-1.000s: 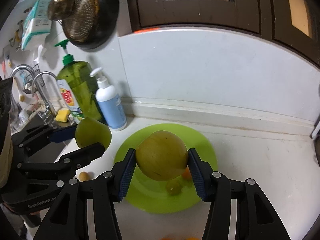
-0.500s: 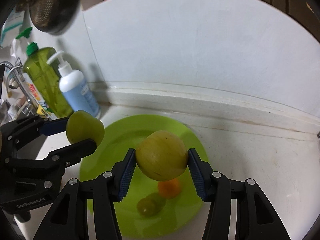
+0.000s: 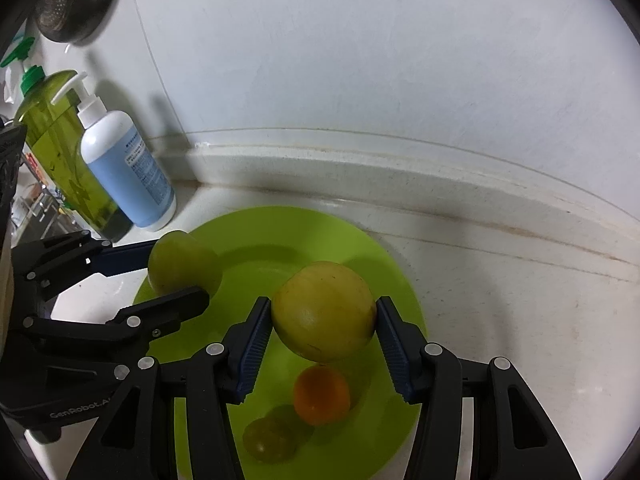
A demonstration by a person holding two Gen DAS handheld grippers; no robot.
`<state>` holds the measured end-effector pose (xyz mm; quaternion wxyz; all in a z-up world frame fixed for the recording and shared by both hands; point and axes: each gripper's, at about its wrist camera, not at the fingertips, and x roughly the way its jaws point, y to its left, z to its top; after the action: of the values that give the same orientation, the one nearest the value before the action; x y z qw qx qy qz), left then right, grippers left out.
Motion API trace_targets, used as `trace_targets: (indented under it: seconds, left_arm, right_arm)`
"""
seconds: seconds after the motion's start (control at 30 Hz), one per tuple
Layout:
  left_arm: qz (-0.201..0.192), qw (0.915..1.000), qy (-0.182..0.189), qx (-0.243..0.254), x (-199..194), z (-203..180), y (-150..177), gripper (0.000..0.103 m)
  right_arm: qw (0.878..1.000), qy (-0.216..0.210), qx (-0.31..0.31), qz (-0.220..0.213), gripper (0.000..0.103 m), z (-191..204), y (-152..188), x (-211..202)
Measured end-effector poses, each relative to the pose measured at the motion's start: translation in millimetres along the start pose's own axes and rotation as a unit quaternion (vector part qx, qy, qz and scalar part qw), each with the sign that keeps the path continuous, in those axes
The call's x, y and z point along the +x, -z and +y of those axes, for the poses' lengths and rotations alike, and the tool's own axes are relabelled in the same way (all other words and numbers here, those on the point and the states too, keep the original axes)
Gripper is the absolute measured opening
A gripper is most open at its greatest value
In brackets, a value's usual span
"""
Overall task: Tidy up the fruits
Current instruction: 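Carry the apple and pear over the green plate and lower them, then open both grippers on the plate and withdraw them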
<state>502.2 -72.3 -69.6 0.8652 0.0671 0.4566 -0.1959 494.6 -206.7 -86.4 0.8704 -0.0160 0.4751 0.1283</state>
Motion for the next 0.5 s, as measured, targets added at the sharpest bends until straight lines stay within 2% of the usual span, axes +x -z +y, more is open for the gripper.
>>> trace_targets:
  seconds: [0.33,0.5]
  left_arm:
    - [0.018,0.9997,0.000,-0.016,12,-1,1,0.049]
    - [0.011,0.9997,-0.002,-0.020,9,-2,0,0.050]
  right_arm:
    - [1.000,0.003,0.001,0.017,0.054,2,3,12]
    - [1.000,0.004,0.001,0.016,0.054,2,4,12]
